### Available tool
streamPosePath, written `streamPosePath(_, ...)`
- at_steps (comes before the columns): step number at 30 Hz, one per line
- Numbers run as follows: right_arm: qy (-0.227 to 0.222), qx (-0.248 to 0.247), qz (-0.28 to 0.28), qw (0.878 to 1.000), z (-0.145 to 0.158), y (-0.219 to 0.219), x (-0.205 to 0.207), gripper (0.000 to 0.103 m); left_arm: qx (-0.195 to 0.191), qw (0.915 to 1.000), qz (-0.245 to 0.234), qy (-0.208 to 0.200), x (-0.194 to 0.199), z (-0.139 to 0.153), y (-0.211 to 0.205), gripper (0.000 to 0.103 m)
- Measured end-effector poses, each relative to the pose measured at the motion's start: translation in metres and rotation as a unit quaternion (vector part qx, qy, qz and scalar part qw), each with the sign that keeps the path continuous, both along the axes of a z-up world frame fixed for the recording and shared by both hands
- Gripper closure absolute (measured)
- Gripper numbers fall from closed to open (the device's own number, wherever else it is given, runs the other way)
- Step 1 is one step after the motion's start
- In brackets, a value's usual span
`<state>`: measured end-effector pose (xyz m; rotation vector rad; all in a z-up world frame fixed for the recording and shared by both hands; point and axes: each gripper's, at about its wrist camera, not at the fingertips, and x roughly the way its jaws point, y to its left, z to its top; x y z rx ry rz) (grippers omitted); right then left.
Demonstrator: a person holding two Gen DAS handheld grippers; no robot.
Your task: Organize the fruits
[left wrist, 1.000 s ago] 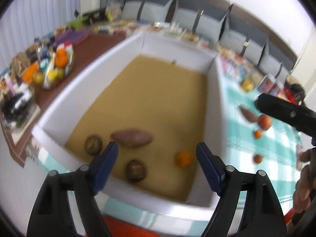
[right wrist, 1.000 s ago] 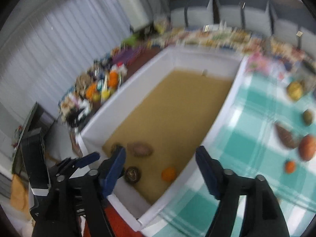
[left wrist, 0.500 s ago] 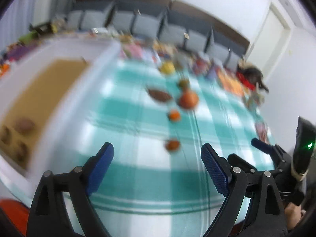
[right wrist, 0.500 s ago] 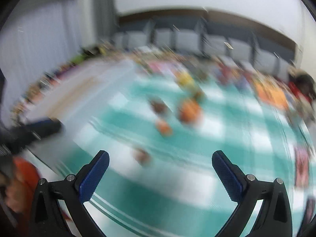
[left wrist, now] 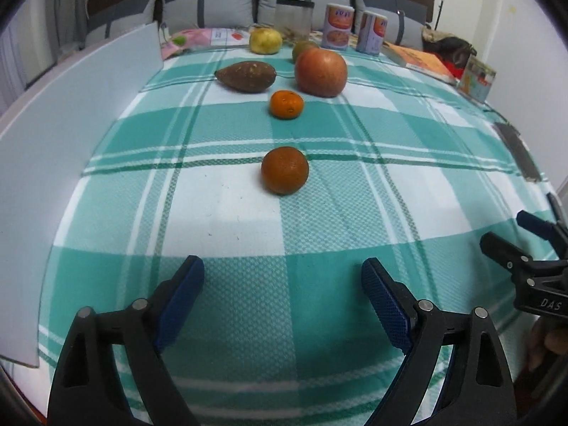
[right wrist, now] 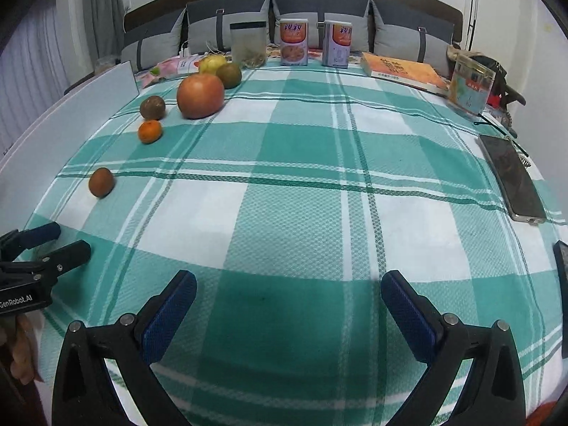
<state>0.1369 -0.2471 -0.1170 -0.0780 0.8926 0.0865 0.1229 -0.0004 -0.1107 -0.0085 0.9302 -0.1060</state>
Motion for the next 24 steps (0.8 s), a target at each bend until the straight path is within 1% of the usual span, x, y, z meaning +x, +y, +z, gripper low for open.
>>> streamPosePath(3,0.003,0.003,0.001,1.0,-0.0013,0.0004,0.0032,0.0,0.014,0.9999,-0.003,0.002,-0.0004,-0.0024,-0.0041,0.007)
streamPosePath(6,0.018,-0.002,-0.001,1.0,-0.0057,0.0017,0.0059,0.0,0.015,0.9999,-0.004,0.005,0.001,-0.0034,-0.0043,0.005)
streamPosePath(14,0.018,-0.005,-0.001,1.0,-0.0079,0.0034,0.0035,0.0,0.028,0.9996,0.001,0.007,0.0015,-0.0046,-0.0064,0.002)
streamPosePath(24,0.018,-0.005,-0.001,1.0,-0.0079,0.0039,0.0032,0.0,0.03,0.9995,0.002,0.006,0.0003,-0.0048,-0.0065,0.002)
